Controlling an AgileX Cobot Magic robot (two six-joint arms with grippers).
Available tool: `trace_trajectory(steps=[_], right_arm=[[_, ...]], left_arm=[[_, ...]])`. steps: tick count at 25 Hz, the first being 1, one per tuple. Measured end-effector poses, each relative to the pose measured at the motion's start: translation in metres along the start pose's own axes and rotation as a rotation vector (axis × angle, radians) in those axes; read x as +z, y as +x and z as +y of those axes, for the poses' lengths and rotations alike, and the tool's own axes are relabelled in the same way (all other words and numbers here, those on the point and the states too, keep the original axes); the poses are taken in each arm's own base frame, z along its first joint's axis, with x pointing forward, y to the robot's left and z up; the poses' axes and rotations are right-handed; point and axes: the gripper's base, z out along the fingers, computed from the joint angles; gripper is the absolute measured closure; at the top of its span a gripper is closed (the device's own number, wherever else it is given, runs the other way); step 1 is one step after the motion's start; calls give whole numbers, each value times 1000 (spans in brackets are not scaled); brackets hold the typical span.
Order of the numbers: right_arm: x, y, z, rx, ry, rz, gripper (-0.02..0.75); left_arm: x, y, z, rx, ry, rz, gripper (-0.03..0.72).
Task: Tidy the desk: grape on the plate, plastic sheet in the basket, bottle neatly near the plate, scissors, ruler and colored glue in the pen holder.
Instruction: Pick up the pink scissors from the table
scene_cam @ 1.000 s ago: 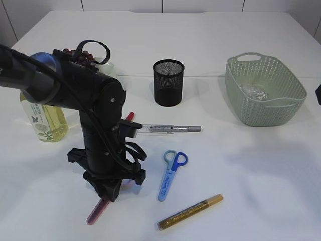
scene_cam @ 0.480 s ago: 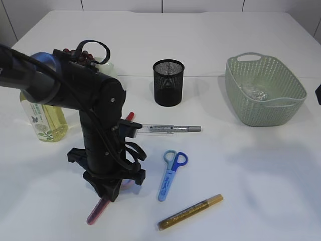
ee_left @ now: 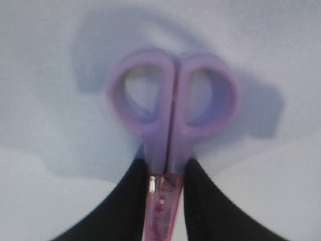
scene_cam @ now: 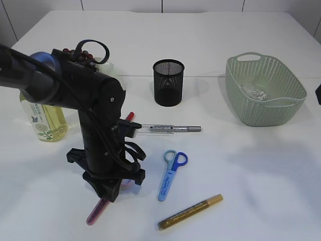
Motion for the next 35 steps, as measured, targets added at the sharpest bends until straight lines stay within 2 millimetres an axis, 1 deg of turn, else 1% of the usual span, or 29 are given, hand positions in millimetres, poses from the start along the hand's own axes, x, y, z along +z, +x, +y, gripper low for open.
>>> trace_trajectory(steps=[13, 17, 22, 25, 35], right_arm=[[4, -2, -1, 3, 2, 14, 339], [4, -2, -1, 3, 2, 14, 339], [4, -2, -1, 3, 2, 14, 339], [4, -2, -1, 3, 2, 14, 339], [4, -2, -1, 3, 2, 14, 339]], left_arm=[[-1, 3, 1, -2, -5, 27, 529], [-7, 4, 1, -3, 2, 12, 529], [-23, 5, 1, -2, 15, -28, 529], [-29, 6, 1, -2, 19, -40, 529], [-30, 6, 1, -2, 20, -43, 529]])
